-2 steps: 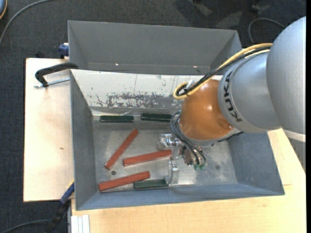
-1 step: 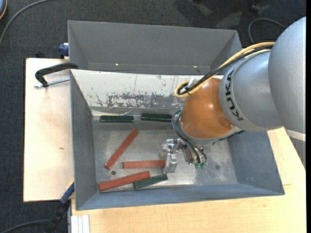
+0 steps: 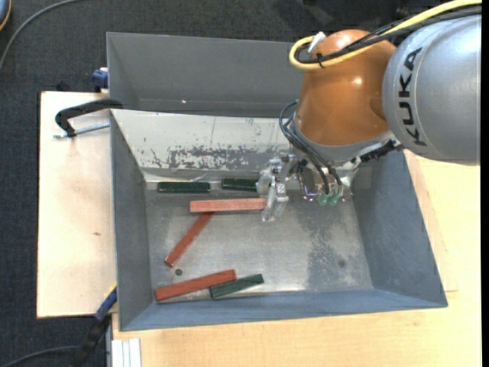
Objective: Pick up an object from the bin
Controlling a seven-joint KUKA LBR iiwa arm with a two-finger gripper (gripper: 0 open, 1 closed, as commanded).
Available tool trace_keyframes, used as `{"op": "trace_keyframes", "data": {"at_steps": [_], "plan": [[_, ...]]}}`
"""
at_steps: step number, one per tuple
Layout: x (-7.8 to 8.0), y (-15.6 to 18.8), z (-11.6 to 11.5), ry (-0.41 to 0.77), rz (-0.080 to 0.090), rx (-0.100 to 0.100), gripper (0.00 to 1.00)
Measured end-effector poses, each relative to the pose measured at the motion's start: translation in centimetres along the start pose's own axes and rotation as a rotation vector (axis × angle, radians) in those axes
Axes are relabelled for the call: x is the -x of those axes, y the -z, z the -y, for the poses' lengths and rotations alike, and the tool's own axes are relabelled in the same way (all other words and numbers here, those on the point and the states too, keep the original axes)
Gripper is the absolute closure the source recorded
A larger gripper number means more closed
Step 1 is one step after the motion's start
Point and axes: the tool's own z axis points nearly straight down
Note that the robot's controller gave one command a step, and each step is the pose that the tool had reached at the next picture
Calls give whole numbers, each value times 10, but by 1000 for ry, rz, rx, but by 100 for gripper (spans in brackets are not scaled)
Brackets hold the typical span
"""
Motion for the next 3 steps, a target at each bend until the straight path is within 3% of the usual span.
{"op": "trace_keyframes", "data": {"at_steps": [1, 2, 3], "plan": [[-2, -5, 1, -1, -10, -1, 0], [12, -124, 15, -28, -22, -3, 0], [-22, -154, 1, 149, -18, 0, 0]]}}
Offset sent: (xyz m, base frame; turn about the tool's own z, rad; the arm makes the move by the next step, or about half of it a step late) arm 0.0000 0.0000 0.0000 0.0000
